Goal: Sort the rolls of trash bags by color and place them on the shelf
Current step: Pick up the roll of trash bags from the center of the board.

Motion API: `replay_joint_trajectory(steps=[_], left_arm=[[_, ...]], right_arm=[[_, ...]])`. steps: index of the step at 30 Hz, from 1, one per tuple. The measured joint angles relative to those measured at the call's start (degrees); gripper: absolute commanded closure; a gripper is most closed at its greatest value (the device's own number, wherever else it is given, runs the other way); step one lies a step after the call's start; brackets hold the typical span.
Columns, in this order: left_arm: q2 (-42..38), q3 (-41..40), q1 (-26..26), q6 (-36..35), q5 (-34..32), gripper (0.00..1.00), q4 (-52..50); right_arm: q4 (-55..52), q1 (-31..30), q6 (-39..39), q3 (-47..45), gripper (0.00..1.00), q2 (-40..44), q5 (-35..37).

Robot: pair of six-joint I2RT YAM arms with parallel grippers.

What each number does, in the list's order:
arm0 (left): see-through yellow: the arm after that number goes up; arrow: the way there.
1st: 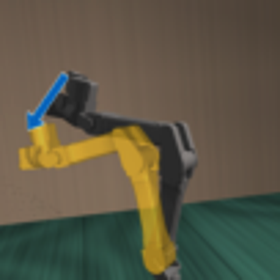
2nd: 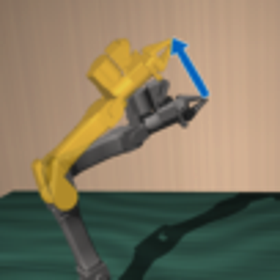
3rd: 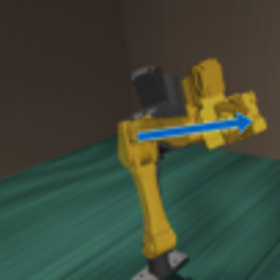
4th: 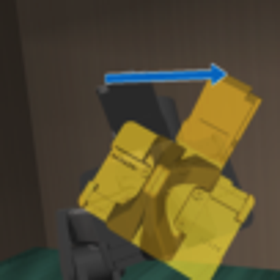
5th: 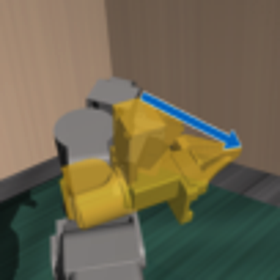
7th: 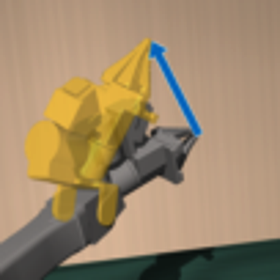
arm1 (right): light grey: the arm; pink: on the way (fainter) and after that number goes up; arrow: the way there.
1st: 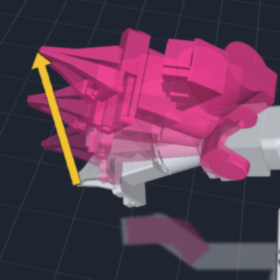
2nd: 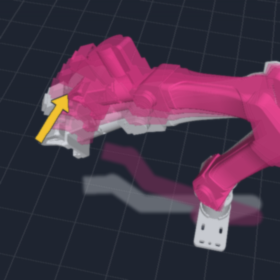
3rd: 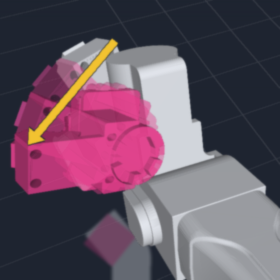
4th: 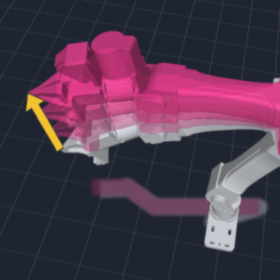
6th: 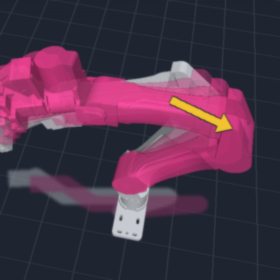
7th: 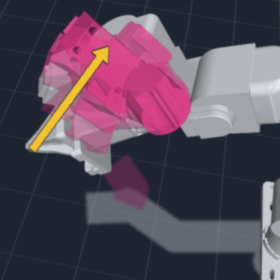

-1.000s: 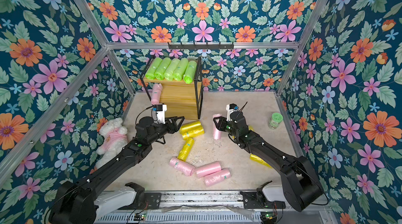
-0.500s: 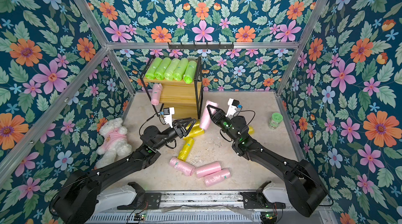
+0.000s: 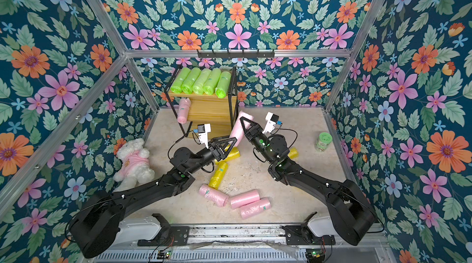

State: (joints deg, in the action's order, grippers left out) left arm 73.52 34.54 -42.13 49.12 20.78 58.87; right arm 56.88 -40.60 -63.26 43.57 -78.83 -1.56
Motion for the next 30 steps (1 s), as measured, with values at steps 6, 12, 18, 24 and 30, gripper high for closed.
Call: replay_joint_trajectory(steps=[6, 12, 18, 24, 30], left_arm=[[2.23, 0.74, -0.24, -1.05, -0.68, 0.49, 2.89], [2.62, -0.26, -0.33, -1.75, -1.22, 0.71, 4.48], [-1.55, -1.36, 0.20, -5.11, -1.46, 0.76, -0.11], [-11.23, 0.50, 2.25, -16.59, -5.46, 0.77, -22.10], [-18.23, 4.17, 3.76, -29.44, -18.56, 0.77, -47.12]], right_arm=[[1.79, -0.20, -1.18, -0.11, 0.63, -0.72, 0.31], [2.84, -0.24, -1.27, -0.98, 0.50, -0.87, 0.52], [2.36, 0.09, 0.11, -2.32, 0.20, 0.61, 1.62], [-4.11, 1.18, 6.86, -4.42, 0.18, 7.63, 3.23], [-16.09, 1.18, 17.68, -4.28, 0.18, 14.36, 3.23]])
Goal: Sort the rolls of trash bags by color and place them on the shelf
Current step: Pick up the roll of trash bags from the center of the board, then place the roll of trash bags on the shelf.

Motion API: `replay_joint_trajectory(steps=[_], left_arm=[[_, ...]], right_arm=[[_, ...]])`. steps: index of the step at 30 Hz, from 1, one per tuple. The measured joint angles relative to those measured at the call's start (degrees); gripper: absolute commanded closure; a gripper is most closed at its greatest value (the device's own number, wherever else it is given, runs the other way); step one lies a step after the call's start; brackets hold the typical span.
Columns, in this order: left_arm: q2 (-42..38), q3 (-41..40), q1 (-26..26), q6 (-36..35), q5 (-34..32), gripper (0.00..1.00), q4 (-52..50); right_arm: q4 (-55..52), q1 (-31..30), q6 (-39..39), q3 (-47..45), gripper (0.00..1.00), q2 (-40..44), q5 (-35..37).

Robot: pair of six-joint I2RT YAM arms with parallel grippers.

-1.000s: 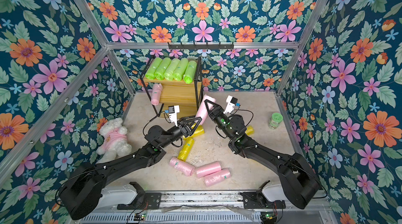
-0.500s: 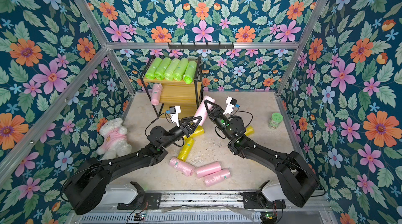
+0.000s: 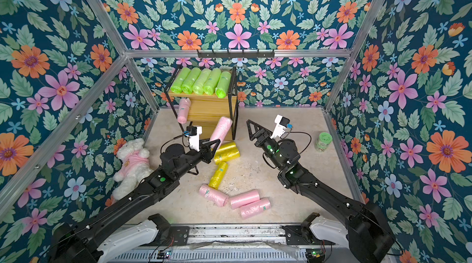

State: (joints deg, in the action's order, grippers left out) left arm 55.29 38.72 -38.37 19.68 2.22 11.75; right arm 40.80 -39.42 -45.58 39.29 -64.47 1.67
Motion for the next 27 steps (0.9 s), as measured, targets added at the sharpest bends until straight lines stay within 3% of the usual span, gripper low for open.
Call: replay_joint_trajectory(steps=[4, 8, 14, 27], left_arm=[[-1.38, 2.40, 1.79, -6.23, -9.51, 0.77, -10.34], [-0.37, 4.68, 4.96, -11.43, -16.04, 0.77, -14.58], [5.86, 8.17, 10.47, -19.98, -20.87, 0.76, -15.06], [14.38, 11.67, 12.09, -32.30, -24.96, 0.72, -7.52]], right_arm=[[-9.81, 0.00, 5.79, -0.22, 0.18, 4.44, 0.57], [-16.52, 0.33, 10.08, -0.26, 0.18, 7.30, 1.38], [-20.57, 1.16, 12.55, -1.27, 0.18, 8.85, 1.16], [-21.35, 1.81, 14.60, -1.62, 0.18, 6.95, -2.78]])
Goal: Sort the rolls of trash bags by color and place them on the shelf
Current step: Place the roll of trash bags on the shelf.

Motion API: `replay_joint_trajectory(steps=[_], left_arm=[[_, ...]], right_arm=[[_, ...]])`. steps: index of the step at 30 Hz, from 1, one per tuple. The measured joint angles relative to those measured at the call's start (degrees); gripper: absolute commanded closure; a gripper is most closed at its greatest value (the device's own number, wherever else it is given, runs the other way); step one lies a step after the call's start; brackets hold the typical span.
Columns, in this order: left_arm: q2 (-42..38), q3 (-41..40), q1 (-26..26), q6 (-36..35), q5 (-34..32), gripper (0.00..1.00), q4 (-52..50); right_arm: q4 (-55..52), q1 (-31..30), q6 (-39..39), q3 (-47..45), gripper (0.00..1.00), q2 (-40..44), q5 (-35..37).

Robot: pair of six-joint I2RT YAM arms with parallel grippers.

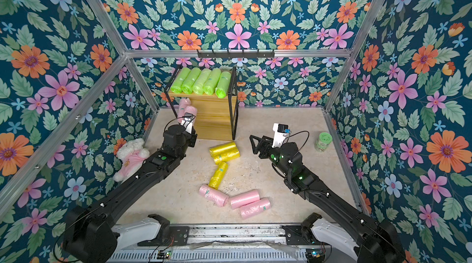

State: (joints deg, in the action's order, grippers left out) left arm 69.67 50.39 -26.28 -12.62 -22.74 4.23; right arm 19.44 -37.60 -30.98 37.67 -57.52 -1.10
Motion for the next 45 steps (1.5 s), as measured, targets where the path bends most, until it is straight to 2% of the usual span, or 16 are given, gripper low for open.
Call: replay_joint_trajectory(steps=[10, 24, 34, 45], left_arm=[[6.91, 2.27, 1.20, -5.68, -1.60, 0.67, 6.36], [13.77, 5.51, 2.51, -11.47, -4.07, 0.58, 9.94], [15.61, 6.56, 3.08, -11.96, -4.09, 0.50, 10.03], [17.11, 6.86, 3.21, -11.93, -3.87, 0.50, 11.61]], right_arm=[[0.72, 0.13, -0.04, 0.07, 0.19, -1.68, -0.39], [2.36, 0.37, -0.70, 0.87, 0.19, -4.35, -1.88], [2.56, 0.79, -0.92, -0.11, 0.20, -4.33, -1.88], [2.64, 1.25, -1.11, -0.92, 0.20, -4.02, -1.92]])
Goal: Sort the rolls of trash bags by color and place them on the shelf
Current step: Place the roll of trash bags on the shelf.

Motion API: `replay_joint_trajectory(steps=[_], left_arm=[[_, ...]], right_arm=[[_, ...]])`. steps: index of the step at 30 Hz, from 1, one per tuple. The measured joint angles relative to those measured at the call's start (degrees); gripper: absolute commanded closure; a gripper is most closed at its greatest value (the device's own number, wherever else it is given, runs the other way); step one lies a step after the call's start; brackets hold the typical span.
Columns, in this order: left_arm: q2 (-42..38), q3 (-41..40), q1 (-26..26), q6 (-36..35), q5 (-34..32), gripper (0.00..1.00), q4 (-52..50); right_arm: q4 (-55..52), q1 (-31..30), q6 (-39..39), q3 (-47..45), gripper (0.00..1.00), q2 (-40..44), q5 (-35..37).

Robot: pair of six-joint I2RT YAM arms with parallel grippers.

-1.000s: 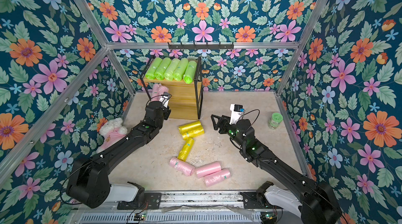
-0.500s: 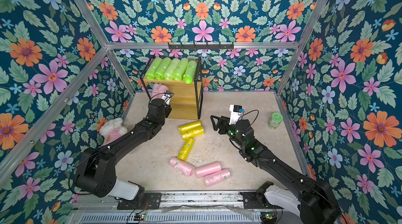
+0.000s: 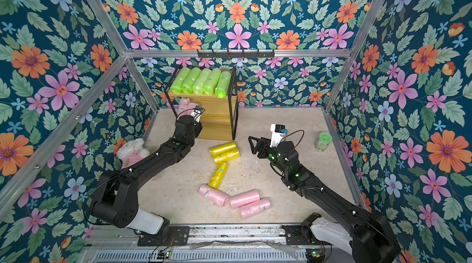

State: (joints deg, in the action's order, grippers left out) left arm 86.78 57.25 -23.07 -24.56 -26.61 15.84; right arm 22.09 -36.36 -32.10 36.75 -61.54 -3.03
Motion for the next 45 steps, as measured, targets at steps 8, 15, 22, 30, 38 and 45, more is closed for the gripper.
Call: replay_joint_trajectory(steps=[8, 15, 22, 30, 38, 45], left_arm=[[1.07, 1.07, 0.24, 0.02, 0.90, 0.61, 0.72], [2.54, 2.60, 0.50, -0.42, 1.29, 0.61, 1.14], [4.52, 3.89, 0.68, -1.25, 2.03, 0.59, 2.78], [3.69, 3.63, 0.72, -1.25, 2.62, 0.47, 3.82], [-1.99, 0.00, 0.72, 1.05, 4.20, 0.37, 3.61], [-12.50, -6.29, 0.72, 8.72, 10.14, 0.33, 1.44]], right_arm=[[0.02, 0.07, -0.42, -0.42, 0.20, -0.15, -0.15], [0.04, 0.11, -0.42, -0.52, 0.20, -0.17, -0.17], [0.07, 0.13, -0.44, -0.79, 0.21, -0.52, -0.33], [0.09, 0.13, -0.46, -1.36, 0.21, -0.59, -0.61], [0.50, 0.15, -1.07, -1.79, 0.21, -1.05, -1.22], [-0.22, 0.15, -0.76, -2.67, 0.20, -0.63, -1.20]])
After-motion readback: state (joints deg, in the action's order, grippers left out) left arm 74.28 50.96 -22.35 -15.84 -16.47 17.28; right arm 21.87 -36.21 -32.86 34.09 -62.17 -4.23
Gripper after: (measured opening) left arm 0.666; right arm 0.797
